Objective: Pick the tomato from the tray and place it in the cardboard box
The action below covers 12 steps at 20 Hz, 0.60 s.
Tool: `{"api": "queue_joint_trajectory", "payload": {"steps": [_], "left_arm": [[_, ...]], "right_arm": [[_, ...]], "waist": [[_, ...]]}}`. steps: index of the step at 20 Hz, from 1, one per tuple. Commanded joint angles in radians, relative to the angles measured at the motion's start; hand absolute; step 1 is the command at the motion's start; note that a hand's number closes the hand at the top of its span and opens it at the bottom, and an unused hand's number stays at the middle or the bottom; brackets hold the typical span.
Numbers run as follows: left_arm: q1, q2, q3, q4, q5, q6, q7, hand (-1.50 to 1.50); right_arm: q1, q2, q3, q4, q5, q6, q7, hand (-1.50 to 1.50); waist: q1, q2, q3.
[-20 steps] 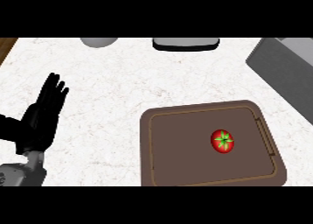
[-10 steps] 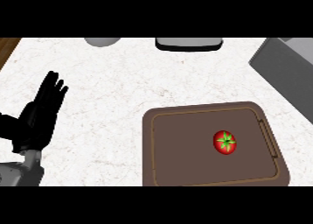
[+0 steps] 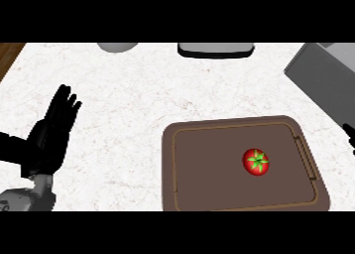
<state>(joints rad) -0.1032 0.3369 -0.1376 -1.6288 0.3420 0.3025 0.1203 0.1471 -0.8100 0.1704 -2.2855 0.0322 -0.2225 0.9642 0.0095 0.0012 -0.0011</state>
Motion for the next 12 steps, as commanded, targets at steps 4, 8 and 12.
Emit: {"api": "queue_joint_trajectory", "payload": {"steps": [4, 8, 12], "left_arm": [[-0.049, -0.025, 0.037, 0.004, -0.025, -0.012, 0.064, 0.00], [0.031, -0.070, 0.028, -0.028, -0.052, -0.020, 0.012, 0.00], [0.050, -0.066, 0.058, -0.033, -0.047, -0.069, 0.015, 0.00]], "right_arm": [[-0.048, 0.152, 0.062, 0.115, 0.063, 0.057, -0.008, -1.50], [-0.072, 0.213, 0.114, 0.108, 0.170, 0.056, 0.068, -1.50], [-0.221, 0.316, 0.139, 0.224, 0.245, 0.065, 0.112, -1.50]], "waist": [[-0.010, -0.001, 0.001], [-0.010, -0.002, 0.001], [-0.004, -0.001, 0.001]]}}
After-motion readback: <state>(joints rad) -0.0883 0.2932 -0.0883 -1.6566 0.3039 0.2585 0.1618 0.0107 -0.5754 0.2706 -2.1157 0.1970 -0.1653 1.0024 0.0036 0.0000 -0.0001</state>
